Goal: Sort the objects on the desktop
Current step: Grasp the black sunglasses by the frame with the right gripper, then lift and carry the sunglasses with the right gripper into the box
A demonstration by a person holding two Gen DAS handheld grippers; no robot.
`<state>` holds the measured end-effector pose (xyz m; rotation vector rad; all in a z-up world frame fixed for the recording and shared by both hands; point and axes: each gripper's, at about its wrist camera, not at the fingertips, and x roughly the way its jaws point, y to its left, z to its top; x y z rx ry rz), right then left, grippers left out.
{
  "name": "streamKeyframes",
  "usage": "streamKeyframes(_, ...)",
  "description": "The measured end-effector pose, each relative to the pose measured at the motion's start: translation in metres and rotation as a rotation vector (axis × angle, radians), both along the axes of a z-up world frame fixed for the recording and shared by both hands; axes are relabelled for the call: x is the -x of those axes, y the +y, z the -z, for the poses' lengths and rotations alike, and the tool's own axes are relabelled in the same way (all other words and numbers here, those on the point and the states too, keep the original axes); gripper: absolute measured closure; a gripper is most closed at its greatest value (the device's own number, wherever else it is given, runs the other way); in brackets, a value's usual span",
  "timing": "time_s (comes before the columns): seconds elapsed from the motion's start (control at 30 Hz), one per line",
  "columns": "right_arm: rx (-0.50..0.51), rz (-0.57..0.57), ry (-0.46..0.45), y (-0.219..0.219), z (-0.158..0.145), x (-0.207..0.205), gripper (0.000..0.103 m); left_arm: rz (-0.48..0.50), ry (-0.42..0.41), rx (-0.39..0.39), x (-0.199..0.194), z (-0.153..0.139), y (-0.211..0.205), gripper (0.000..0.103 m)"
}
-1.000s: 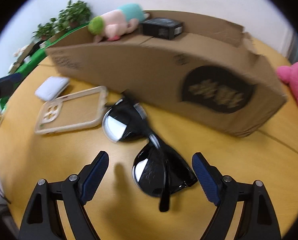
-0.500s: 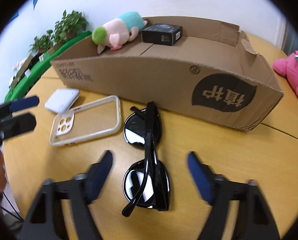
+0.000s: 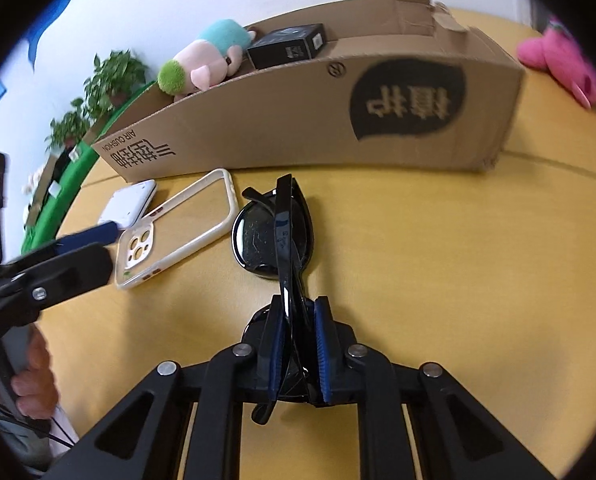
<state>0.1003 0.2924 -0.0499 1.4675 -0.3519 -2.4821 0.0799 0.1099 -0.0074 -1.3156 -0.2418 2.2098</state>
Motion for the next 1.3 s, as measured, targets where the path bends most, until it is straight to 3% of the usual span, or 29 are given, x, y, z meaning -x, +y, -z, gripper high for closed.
streamKeyframes(0.07, 0.016, 0.020, -0.005, 0.003, 0.001, -0.008, 0.090, 0.031, -0.032, 0.006, 0.000, 0.007, 0.012, 0.017)
streamKeyframes(0.13, 0.048, 0.042, -0.011, 0.009, 0.002, -0.015, 0.090, 0.087, -0.063, 0.027, -0.002, 0.015, 0.030, 0.036)
streamKeyframes(0.3, 0.126, 0.087, -0.015, 0.023, 0.005, -0.031, 0.090, 0.129, -0.108, 0.016, -0.005, 0.028, 0.053, 0.043)
streamKeyframes(0.53, 0.147, 0.082, -0.007, 0.026, 0.007, -0.040, 0.090, 0.144, -0.158, -0.041, -0.001, 0.039, 0.066, 0.076)
streamKeyframes(0.83, 0.169, 0.055, -0.015, 0.022, 0.008, -0.042, 0.092, 0.164, -0.164, -0.118, 0.002, 0.032, 0.060, 0.089)
streamKeyframes(1.3, 0.200, 0.022, 0.050, 0.010, -0.011, -0.042, 0.092, 0.175, -0.120, -0.210, 0.009, 0.002, 0.040, 0.091)
